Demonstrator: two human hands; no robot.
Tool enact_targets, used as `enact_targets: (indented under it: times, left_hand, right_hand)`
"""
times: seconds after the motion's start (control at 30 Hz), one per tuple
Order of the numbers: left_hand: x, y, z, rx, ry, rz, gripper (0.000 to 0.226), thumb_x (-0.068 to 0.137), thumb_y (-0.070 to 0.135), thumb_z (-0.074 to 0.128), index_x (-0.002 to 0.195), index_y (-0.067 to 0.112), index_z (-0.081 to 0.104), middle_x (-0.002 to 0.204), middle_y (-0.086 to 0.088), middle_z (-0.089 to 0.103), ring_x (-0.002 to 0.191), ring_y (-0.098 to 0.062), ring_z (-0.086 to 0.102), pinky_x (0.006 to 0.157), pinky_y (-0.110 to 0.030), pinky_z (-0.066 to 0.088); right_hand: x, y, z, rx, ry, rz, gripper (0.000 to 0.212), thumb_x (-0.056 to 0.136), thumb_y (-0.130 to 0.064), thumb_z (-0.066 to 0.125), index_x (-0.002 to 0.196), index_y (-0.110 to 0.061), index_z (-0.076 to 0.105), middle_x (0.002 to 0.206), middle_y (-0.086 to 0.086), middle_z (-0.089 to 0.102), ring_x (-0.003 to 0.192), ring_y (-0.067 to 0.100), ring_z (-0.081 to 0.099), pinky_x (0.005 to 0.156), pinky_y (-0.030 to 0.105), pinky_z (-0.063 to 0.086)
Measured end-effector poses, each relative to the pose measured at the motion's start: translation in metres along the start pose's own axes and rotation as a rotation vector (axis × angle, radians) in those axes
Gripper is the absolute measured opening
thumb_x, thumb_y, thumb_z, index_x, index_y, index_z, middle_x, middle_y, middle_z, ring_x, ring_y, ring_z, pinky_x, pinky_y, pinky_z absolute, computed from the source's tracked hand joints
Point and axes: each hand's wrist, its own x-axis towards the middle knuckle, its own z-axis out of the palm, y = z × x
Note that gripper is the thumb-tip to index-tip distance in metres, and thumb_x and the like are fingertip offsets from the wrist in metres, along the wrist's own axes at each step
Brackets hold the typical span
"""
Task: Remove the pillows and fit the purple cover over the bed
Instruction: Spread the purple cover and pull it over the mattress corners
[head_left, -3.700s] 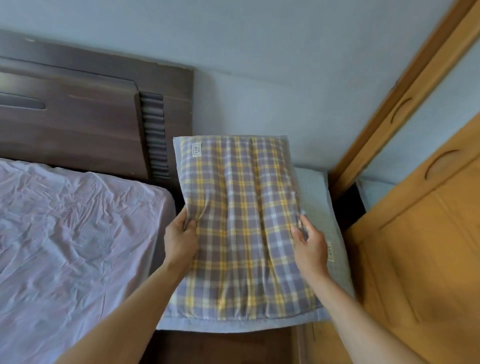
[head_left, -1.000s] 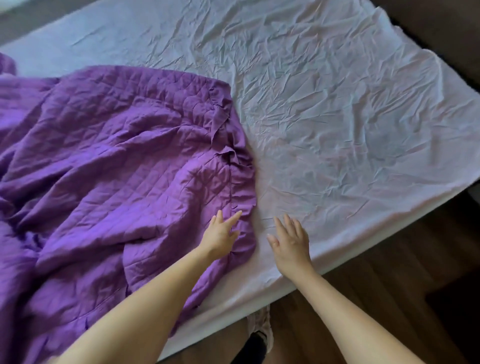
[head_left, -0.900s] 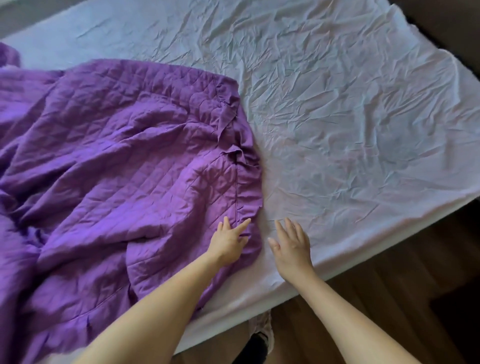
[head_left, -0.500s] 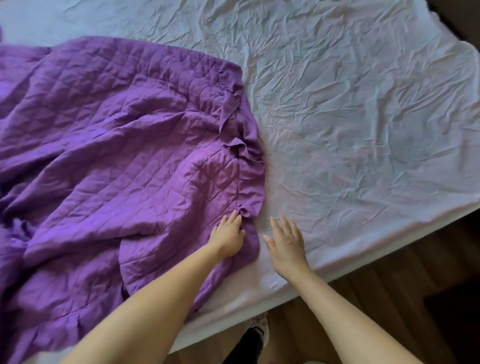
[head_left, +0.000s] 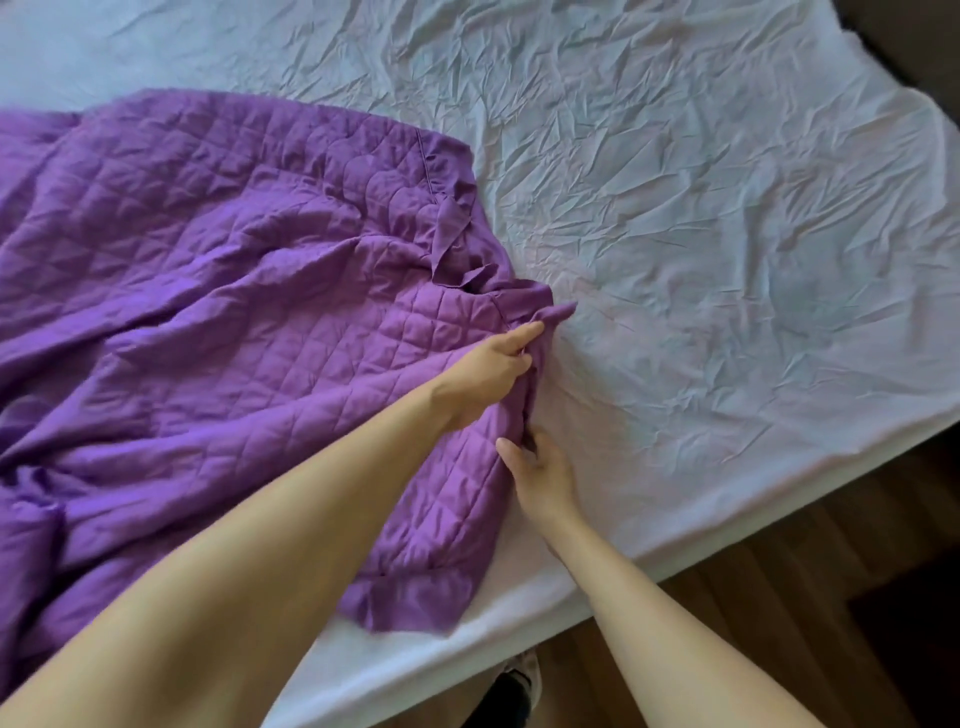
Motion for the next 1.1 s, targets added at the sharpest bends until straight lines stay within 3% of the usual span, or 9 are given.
enact_targets:
  times: [0.1, 0.2, 0.23, 0.27, 0.37, 0.43, 0.63, 0.73, 1.1]
  left_hand:
    - [0.01, 0.024, 0.002, 0.008, 0.002, 0.051, 0.052, 0.094, -0.003, 0.038, 0.144, 0.01, 0.033, 0.143, 0.001, 0.041, 0.133, -0.008, 0.036, 0.111, -0.02, 0.026]
    - [0.022, 0.046, 0.003, 0.027, 0.031, 0.052, 0.052, 0.095, -0.001, 0.037, 0.144, 0.015, 0.033, 0.129, 0.0, 0.043, 0.092, -0.007, 0.06, 0.073, -0.016, 0.047]
    - [0.026, 0.05, 0.003, 0.042, 0.036, 0.05, 0.053, 0.094, -0.001, 0.037, 0.144, 0.018, 0.034, 0.087, 0.0, 0.034, 0.076, -0.004, 0.056, 0.059, -0.013, 0.044]
    - [0.031, 0.055, 0.005, 0.08, 0.033, 0.057, 0.054, 0.094, -0.001, 0.037, 0.144, 0.019, 0.034, 0.09, 0.006, 0.049, 0.073, -0.002, 0.048, 0.054, -0.01, 0.039]
    - [0.039, 0.069, 0.021, 0.301, -0.015, 0.104, 0.055, 0.093, -0.009, 0.034, 0.145, 0.007, 0.029, 0.129, -0.002, 0.049, 0.119, -0.014, 0.046, 0.077, 0.012, 0.022]
    - [0.04, 0.073, 0.034, 0.465, -0.04, 0.182, 0.056, 0.092, -0.012, 0.031, 0.145, 0.002, 0.021, 0.154, -0.01, 0.019, 0.143, -0.017, 0.018, 0.083, 0.014, 0.004]
    - [0.051, 0.053, 0.068, 0.855, -0.108, 0.243, 0.061, 0.088, -0.007, 0.034, 0.147, 0.002, 0.016, 0.157, -0.012, 0.005, 0.145, -0.02, 0.008, 0.116, -0.021, 0.005]
    - [0.055, 0.041, 0.076, 1.012, -0.105, 0.203, 0.065, 0.087, -0.001, 0.035, 0.148, 0.006, 0.014, 0.158, -0.009, 0.005, 0.146, -0.024, 0.007, 0.117, -0.037, 0.017]
    - [0.064, 0.054, 0.089, 1.349, 0.113, 0.34, 0.052, 0.088, 0.009, 0.05, 0.138, 0.021, 0.04, 0.153, -0.002, 0.021, 0.141, -0.022, 0.015, 0.108, -0.038, 0.029]
  right_hand:
    - [0.015, -0.014, -0.005, -0.058, 0.17, -0.063, 0.031, 0.088, -0.009, 0.058, 0.064, -0.024, 0.046, 0.06, -0.011, 0.046, 0.053, 0.001, 0.043, 0.058, 0.025, 0.032]
    - [0.028, -0.024, -0.025, -0.112, 0.317, -0.093, 0.022, 0.089, -0.01, 0.053, 0.07, -0.015, 0.044, 0.063, -0.002, 0.043, 0.064, 0.018, 0.04, 0.061, 0.029, 0.028]
    - [0.032, -0.027, -0.036, -0.128, 0.357, -0.095, 0.018, 0.09, -0.007, 0.052, 0.074, -0.01, 0.044, 0.065, 0.002, 0.044, 0.067, 0.019, 0.04, 0.061, 0.03, 0.027]
    - [0.036, -0.031, -0.05, -0.132, 0.4, -0.089, 0.015, 0.09, -0.004, 0.05, 0.077, -0.008, 0.043, 0.067, 0.006, 0.045, 0.069, 0.021, 0.042, 0.062, 0.032, 0.028]
    - [0.044, -0.045, -0.094, -0.178, 0.536, -0.084, 0.004, 0.091, -0.003, 0.046, 0.087, -0.002, 0.048, 0.083, 0.022, 0.057, 0.078, 0.032, 0.052, 0.065, 0.033, 0.028]
    - [0.046, -0.045, -0.117, -0.302, 0.592, -0.055, 0.004, 0.092, -0.006, 0.044, 0.092, -0.005, 0.048, 0.091, 0.022, 0.062, 0.085, 0.036, 0.057, 0.064, 0.033, 0.029]
    - [0.035, -0.016, -0.145, -0.642, 0.616, -0.119, 0.011, 0.088, -0.006, 0.051, 0.084, -0.013, 0.043, 0.083, 0.015, 0.065, 0.079, 0.035, 0.06, 0.062, 0.033, 0.035]
    - [0.026, 0.0, -0.142, -0.731, 0.521, -0.245, 0.02, 0.08, 0.002, 0.06, 0.079, -0.011, 0.045, 0.073, 0.012, 0.062, 0.069, 0.034, 0.058, 0.062, 0.034, 0.041]
    - [0.037, 0.016, -0.158, -0.455, 0.221, -0.303, 0.031, 0.07, 0.004, 0.059, 0.076, -0.015, 0.036, 0.074, 0.001, 0.042, 0.071, 0.024, 0.042, 0.065, 0.028, 0.029]
